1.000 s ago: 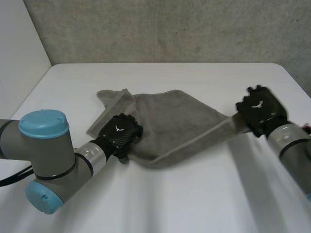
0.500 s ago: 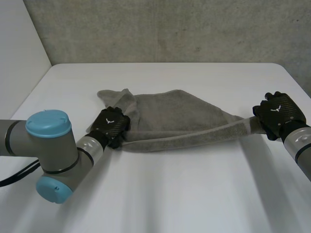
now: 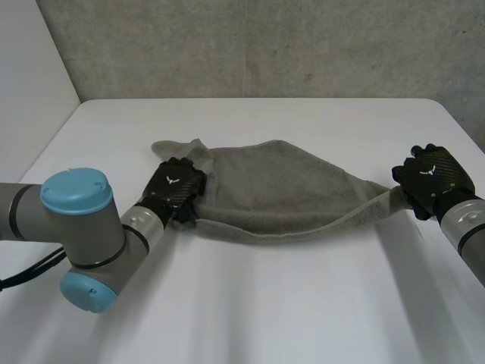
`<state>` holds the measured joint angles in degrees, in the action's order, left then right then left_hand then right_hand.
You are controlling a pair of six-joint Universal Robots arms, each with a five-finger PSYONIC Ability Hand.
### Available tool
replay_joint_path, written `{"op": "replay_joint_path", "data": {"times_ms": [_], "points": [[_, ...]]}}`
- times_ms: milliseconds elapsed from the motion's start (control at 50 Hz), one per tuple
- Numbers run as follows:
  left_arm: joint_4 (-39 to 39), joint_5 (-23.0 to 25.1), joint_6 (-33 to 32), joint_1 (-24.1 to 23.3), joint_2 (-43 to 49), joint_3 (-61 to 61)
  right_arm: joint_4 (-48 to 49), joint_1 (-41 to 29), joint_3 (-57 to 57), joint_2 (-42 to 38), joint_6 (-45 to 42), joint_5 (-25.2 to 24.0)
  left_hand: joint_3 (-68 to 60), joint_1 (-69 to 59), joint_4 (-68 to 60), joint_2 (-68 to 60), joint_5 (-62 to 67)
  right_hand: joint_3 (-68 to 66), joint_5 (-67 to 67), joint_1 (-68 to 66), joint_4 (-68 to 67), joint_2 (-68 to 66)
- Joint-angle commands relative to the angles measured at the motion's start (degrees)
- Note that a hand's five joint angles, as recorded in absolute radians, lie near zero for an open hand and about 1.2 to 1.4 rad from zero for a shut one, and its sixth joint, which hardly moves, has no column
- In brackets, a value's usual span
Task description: Fold the towel.
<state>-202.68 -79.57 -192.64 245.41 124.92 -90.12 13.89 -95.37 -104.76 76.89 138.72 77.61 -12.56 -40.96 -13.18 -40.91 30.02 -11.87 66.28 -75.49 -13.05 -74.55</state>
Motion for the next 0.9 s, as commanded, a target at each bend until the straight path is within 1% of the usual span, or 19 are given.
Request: {"op": "replay_joint_path", "data": {"times_ms": [20, 80, 120, 140, 200, 480, 640, 720, 900], "points": [[0.1, -0.1, 1.4, -0.3, -2.3, -4.2, 0.0, -0.1, -0.1, -0.2, 0.0, 0.0, 2.6, -0.4, 3.2, -0.4, 1.3, 1.9, 3.7, -4.5, 3.1, -5.4], [0.1, 0.1, 1.4, -0.5, -3.8, -6.0, 0.0, -0.1, -0.2, -0.2, 0.0, 0.0, 2.6, -0.9, 3.2, -0.9, 1.8, 1.9, 3.7, -4.5, 3.1, -5.4], [0.0, 0.2, 1.6, -1.9, -7.0, -9.1, 0.0, -0.1, -0.1, -0.4, 0.0, 0.0, 2.6, -1.0, 3.2, -1.1, 2.0, 1.9, 3.7, -4.5, 3.1, -5.4], [0.0, 0.2, 1.6, -2.0, -7.1, -9.1, 0.0, -0.1, -0.2, -0.5, 0.0, 0.0, 2.6, -1.0, 3.2, -1.1, 2.0, 1.9, 3.7, -4.5, 3.1, -5.4], [-0.1, 0.0, 1.7, -2.2, -10.9, -12.5, -0.1, -0.1, -0.2, -0.5, 0.0, 0.0, 2.6, -3.7, 3.2, -3.8, 4.7, 1.9, 3.7, -4.5, 3.1, -5.4], [0.4, 0.1, 1.7, -2.3, -11.6, -15.6, -0.1, 0.0, -0.6, -0.4, 0.0, -0.2, 2.6, -7.6, 3.2, -7.7, 8.6, 1.9, 3.7, -4.5, 3.1, -5.4], [0.0, 0.3, 1.6, -1.9, -10.2, -14.6, -0.1, 0.0, -0.7, -0.4, 0.0, -0.4, 2.6, -5.6, 3.2, -5.6, 6.5, 1.9, 3.7, -4.5, 3.1, -5.4], [-0.3, 0.1, 1.4, -1.9, -6.6, -11.5, -0.1, -0.1, -0.8, -0.5, 0.0, -0.6, 2.6, -2.1, 3.2, -2.1, 3.0, 1.9, 3.7, -4.5, 3.1, -5.4], [-0.3, -0.1, 0.9, -2.0, -0.9, -5.9, -0.1, -0.1, -0.8, -0.5, 0.0, -1.0, 2.6, -1.6, 3.2, -1.6, 2.5, 1.9, 3.7, -4.5, 3.1, -5.4]]}}
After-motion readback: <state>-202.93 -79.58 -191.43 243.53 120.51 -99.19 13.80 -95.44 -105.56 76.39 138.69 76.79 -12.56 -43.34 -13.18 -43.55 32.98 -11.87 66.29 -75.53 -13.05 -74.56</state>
